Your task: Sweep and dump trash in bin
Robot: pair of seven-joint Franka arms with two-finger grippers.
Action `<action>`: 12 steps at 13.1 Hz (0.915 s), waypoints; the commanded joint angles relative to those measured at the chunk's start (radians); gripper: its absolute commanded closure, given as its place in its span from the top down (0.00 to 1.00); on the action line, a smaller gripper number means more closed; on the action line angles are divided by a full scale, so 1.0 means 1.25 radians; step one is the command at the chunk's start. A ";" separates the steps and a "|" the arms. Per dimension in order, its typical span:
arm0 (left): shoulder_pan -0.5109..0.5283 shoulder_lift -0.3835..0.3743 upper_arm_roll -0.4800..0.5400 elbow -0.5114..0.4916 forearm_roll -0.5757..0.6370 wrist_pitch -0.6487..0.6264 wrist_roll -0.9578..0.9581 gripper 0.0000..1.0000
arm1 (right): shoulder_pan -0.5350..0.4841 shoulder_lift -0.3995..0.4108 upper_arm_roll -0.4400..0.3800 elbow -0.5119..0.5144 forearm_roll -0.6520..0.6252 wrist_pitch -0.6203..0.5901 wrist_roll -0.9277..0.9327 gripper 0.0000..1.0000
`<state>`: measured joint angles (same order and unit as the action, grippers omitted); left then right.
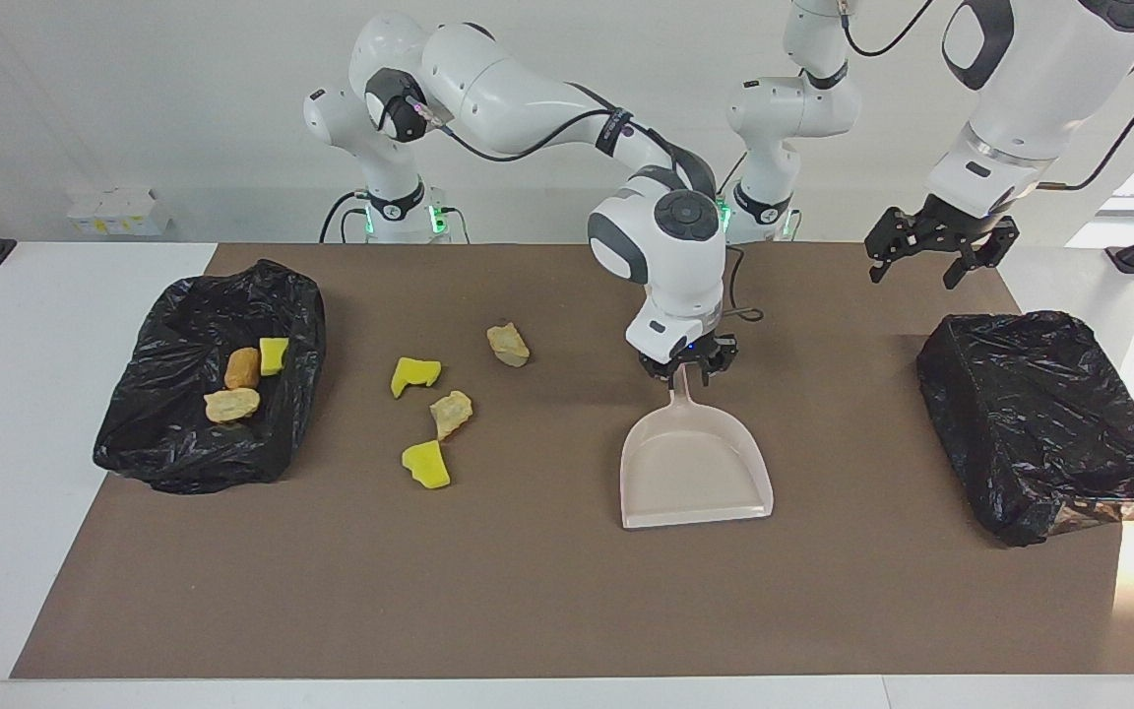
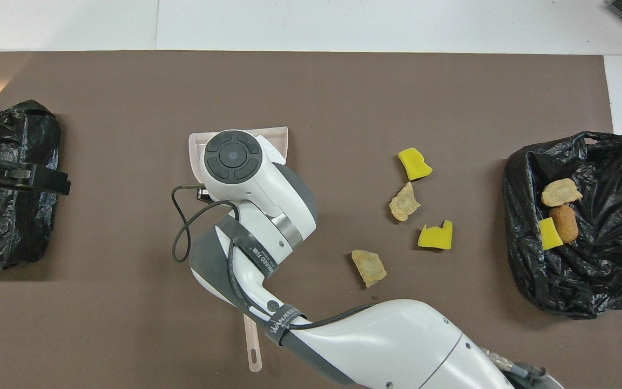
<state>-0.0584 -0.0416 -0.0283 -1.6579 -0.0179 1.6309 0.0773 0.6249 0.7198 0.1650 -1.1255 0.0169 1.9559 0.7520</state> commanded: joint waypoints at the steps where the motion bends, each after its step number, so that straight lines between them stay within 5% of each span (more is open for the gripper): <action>1: -0.006 -0.015 0.003 -0.014 0.013 0.019 0.008 1.00 | 0.013 -0.151 0.008 -0.209 0.018 0.019 0.016 0.58; 3: -0.006 -0.015 0.002 -0.016 0.013 0.024 0.008 1.00 | 0.040 -0.216 0.008 -0.321 0.018 0.033 0.014 0.66; 6: -0.007 -0.011 0.002 -0.017 0.012 0.033 0.008 1.00 | 0.079 -0.281 0.007 -0.428 0.018 0.035 0.014 1.00; 9: -0.040 0.022 0.001 -0.013 0.001 0.066 0.003 1.00 | 0.110 -0.350 0.010 -0.559 0.024 0.086 0.018 1.00; 12: -0.071 0.085 -0.008 0.017 -0.007 0.070 -0.002 1.00 | 0.156 -0.434 0.013 -0.741 0.087 0.235 0.011 1.00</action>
<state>-0.1138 0.0177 -0.0406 -1.6641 -0.0213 1.7001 0.0775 0.7889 0.2883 0.1778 -1.8679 0.0741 2.1421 0.7557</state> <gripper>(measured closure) 0.000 0.000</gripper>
